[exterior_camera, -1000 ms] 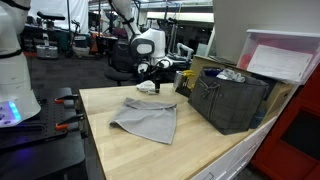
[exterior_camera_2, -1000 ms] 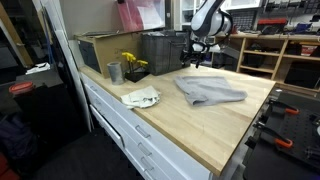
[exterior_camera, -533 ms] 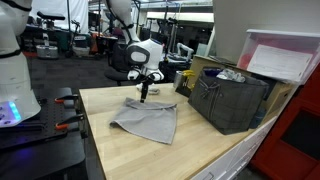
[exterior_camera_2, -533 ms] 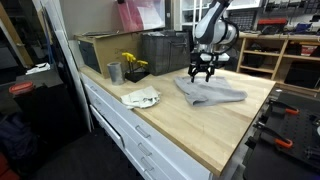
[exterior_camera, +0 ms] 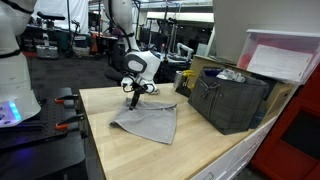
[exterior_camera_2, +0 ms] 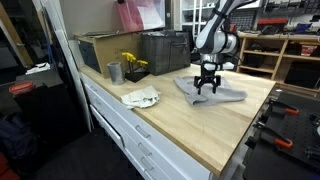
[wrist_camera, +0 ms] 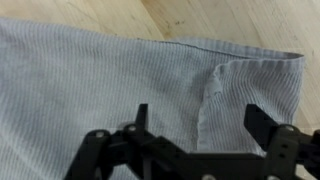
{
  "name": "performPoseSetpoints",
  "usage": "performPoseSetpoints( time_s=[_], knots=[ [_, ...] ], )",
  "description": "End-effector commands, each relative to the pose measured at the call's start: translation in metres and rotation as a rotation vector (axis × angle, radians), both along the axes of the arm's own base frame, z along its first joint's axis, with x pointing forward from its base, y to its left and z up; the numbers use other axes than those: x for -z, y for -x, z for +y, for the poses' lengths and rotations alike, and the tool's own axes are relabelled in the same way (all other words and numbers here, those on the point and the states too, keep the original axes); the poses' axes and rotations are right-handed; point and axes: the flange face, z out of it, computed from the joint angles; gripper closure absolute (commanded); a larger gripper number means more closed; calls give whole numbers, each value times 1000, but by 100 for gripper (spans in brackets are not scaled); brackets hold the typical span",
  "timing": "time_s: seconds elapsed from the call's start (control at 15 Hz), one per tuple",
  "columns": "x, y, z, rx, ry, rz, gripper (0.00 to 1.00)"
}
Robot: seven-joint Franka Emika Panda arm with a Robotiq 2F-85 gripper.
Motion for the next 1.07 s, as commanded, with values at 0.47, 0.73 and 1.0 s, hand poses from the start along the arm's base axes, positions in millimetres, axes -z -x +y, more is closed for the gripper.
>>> performPoseSetpoints(
  time_s=[0.47, 0.73, 1.0],
  knots=[
    [2, 4, 8, -17, -85, 26, 87],
    [-13, -8, 15, -30, -83, -12, 100],
    [-42, -40, 45, -86, -78, -88, 99]
  ],
)
